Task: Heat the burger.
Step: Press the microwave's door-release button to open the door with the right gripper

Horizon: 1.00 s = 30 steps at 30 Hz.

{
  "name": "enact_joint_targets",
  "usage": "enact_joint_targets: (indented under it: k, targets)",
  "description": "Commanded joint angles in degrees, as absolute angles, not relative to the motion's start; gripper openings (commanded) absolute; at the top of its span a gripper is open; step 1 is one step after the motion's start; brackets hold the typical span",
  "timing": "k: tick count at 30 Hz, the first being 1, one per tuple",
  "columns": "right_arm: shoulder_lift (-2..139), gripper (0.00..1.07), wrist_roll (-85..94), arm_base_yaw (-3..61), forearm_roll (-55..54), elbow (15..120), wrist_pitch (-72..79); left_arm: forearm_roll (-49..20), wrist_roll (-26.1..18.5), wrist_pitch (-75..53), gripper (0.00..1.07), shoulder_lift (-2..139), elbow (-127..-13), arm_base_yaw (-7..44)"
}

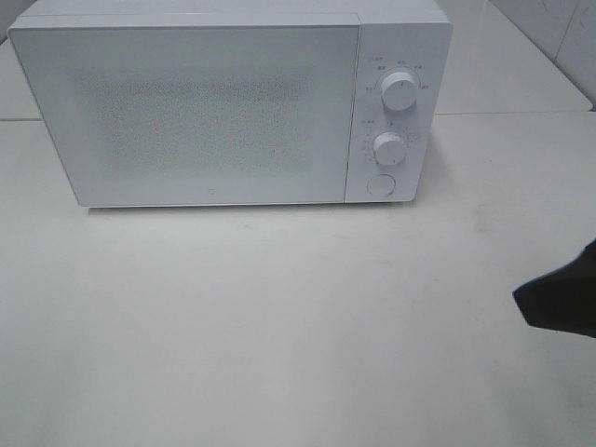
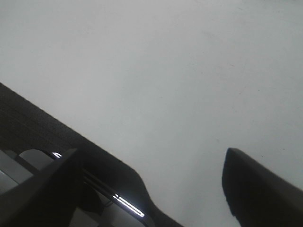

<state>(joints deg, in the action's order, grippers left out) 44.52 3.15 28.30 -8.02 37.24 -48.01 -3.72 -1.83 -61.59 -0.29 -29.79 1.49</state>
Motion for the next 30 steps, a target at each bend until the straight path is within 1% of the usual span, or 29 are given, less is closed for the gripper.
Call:
enact_joint_targets:
  k: [1, 2, 4, 5, 7, 8, 10, 11, 12, 14, 17, 19, 20, 22, 24, 25, 30]
  targets:
    - [38.62, 0.77, 2.41, 28.02, -7.10, 37.47, -51.51, -4.18, -1.78, -61.19, 0.98, -1.26, -29.56, 1.20]
    - [34.95, 0.77, 1.03, 28.02, -5.61, 37.47, -52.77, -4.18, -1.78, -61.19, 0.98, -1.26, -29.56, 1.20]
    - [32.89, 0.76, 0.00, 28.02, -4.18, 37.47, -53.11, -4.18, -1.78, -61.19, 0.98, -1.26, -29.56, 1.20]
    - [28.99, 0.76, -2.01, 27.90, -0.92, 37.24, -54.09, -4.18, -1.78, -61.19, 0.98, -1.26, -29.56, 1.20]
    - [27.50, 0.76, -3.09, 27.50, 0.00, 36.96, -54.32, -4.18, -1.78, -61.19, 0.98, -1.26, -29.56, 1.20]
    - [23.89, 0.76, -4.24, 25.55, 1.95, 35.87, -54.95, -4.18, -1.78, -61.19, 0.98, -1.26, -29.56, 1.20]
    - [22.46, 0.76, -4.30, 24.52, 2.41, 35.24, -55.41, -4.18, -1.78, -61.19, 0.98, -1.26, -29.56, 1.20]
    - [19.02, 0.76, -4.18, 21.83, 2.69, 34.15, -55.98, -4.18, -1.78, -61.19, 0.98, -1.26, -29.56, 1.20]
    - [19.02, 0.76, -4.18, 21.83, 2.69, 34.15, -55.98, -4.18, -1.78, -61.19, 0.98, -1.26, -29.56, 1.20]
    - [14.55, 0.76, -4.18, 17.93, 2.69, 32.66, -56.21, -4.18, -1.78, -61.19, 0.98, -1.26, -29.56, 1.20]
    - [13.01, 0.76, -4.18, 16.79, 2.75, 32.14, -56.15, -4.18, -1.78, -61.19, 0.98, -1.26, -29.56, 1.20]
    - [8.02, 0.76, -3.67, 12.89, 2.75, 30.19, -55.98, -4.18, -1.78, -61.19, 0.98, -1.26, -29.56, 1.20]
    - [8.02, 0.76, -3.67, 12.89, 2.75, 30.19, -55.98, -4.18, -1.78, -61.19, 0.98, -1.26, -29.56, 1.20]
    - [4.41, 0.76, -3.61, 10.03, 2.81, 28.88, -56.84, -4.18, -1.78, -61.19, 0.98, -1.26, -29.56, 1.20]
    - [3.61, 0.76, -3.55, 9.40, 2.86, 28.65, -57.12, -4.18, -1.78, -61.19, 0.98, -1.26, -29.56, 1.20]
    - [1.60, 0.76, -3.21, 7.96, 2.81, 28.48, -57.12, -4.18, -1.78, -61.19, 0.98, -1.26, -29.56, 1.20]
    - [-1.89, 0.76, -2.69, 5.39, 2.46, 28.48, -57.12, -4.18, -1.78, -61.19, 0.98, -1.26, -29.56, 1.20]
